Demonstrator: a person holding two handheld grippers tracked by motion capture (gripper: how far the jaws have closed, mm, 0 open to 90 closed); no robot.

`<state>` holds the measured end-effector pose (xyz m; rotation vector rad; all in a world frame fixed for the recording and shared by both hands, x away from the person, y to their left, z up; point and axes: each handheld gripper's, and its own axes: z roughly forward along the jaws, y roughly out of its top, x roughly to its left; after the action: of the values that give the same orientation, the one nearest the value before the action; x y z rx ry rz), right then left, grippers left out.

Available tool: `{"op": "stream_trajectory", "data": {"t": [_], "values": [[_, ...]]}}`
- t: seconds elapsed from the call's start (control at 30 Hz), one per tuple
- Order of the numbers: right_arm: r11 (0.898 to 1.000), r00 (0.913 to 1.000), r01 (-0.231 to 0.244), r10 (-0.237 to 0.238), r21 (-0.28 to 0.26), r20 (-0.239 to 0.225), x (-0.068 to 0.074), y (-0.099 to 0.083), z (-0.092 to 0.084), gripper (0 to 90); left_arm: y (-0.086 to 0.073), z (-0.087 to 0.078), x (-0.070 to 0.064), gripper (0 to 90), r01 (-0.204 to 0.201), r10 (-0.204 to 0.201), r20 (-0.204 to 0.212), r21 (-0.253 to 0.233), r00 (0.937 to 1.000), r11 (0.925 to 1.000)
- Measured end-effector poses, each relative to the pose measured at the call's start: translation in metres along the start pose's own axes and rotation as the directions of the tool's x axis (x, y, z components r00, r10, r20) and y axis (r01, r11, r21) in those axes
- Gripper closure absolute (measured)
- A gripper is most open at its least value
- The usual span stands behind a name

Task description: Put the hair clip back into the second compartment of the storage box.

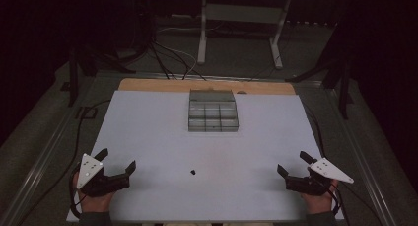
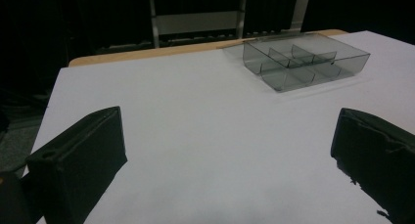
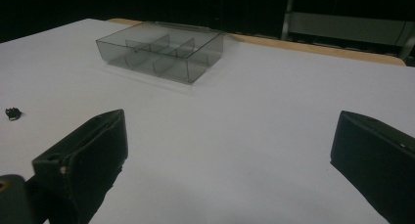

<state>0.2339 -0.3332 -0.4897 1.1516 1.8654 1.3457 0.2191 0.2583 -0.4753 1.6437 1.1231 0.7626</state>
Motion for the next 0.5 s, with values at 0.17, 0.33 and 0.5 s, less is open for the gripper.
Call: {"op": "stream_trajectory", "data": {"t": [0.17,0.33,0.5], "values": [[1.000,1.0000,0.000,0.000,0.007,0.003,-0.0009,-0.0007,0.0015,0.4,0.0000,0.0012,-0.0005,0.7,0.004,-0.004,-0.003,0.007,1.0000,1.0000],[1.000,1.0000,0.000,0.000,0.016,0.003,-0.0010,-0.0010,0.0029,0.4,0.0017,0.0030,-0.0007,0.7,0.005,-0.004,-0.014,0.031,0.9999,0.9995],[1.000,1.0000,0.004,-0.004,0.019,0.008,-0.0015,-0.0018,0.0037,0.4,0.0045,0.0034,-0.0037,0.7,-0.003,0.003,-0.006,0.048,1.0000,0.9988]]}}
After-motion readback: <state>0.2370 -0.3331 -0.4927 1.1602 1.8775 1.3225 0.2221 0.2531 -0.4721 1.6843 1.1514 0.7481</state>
